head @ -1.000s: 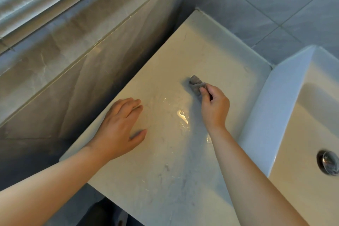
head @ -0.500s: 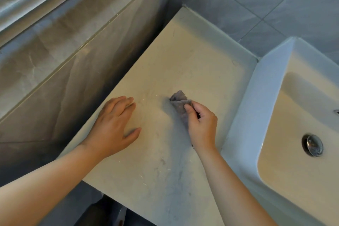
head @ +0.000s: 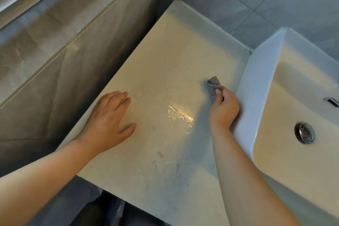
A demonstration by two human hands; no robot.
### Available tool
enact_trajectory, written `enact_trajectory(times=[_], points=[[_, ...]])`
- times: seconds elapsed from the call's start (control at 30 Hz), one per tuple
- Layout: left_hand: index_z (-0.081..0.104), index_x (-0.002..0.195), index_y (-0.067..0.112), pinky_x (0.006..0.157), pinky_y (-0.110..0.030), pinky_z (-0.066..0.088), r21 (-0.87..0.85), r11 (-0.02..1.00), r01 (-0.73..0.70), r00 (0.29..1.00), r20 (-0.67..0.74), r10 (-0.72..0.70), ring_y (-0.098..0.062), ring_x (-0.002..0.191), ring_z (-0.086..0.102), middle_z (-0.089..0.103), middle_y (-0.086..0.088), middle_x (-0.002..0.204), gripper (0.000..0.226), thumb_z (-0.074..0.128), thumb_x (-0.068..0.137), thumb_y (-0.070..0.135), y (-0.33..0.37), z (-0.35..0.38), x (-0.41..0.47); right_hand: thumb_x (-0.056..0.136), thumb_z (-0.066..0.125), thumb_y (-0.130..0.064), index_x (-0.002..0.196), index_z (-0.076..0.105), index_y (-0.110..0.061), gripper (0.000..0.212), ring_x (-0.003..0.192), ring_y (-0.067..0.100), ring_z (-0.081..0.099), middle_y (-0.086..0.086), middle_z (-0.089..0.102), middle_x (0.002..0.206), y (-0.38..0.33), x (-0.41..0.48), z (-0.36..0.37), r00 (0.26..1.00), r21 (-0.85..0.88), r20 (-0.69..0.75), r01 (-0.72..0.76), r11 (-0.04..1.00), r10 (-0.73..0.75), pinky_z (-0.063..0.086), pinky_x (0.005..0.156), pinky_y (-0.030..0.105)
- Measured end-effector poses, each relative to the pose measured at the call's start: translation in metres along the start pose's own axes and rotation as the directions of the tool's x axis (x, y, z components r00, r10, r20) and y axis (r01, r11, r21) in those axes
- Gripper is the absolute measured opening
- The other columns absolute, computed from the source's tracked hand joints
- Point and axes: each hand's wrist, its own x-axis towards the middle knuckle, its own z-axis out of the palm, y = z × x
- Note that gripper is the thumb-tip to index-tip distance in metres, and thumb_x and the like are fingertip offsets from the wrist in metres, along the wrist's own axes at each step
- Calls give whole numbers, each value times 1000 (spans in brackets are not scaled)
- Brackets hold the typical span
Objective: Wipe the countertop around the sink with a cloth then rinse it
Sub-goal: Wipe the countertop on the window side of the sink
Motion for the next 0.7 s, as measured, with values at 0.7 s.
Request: enact_trajectory(times=[0.7], points=[[48, 133, -2, 111, -46, 29, 42, 999, -11, 1000, 23, 10, -34, 133, 34, 42, -17, 143, 82, 38, 81, 60, 1, -1, 0, 90, 53, -18, 86, 66, -16, 14, 79, 12, 57, -15, 62, 84, -26, -113, -20, 986, 158, 162, -2, 988, -24, 38, 67, 17]])
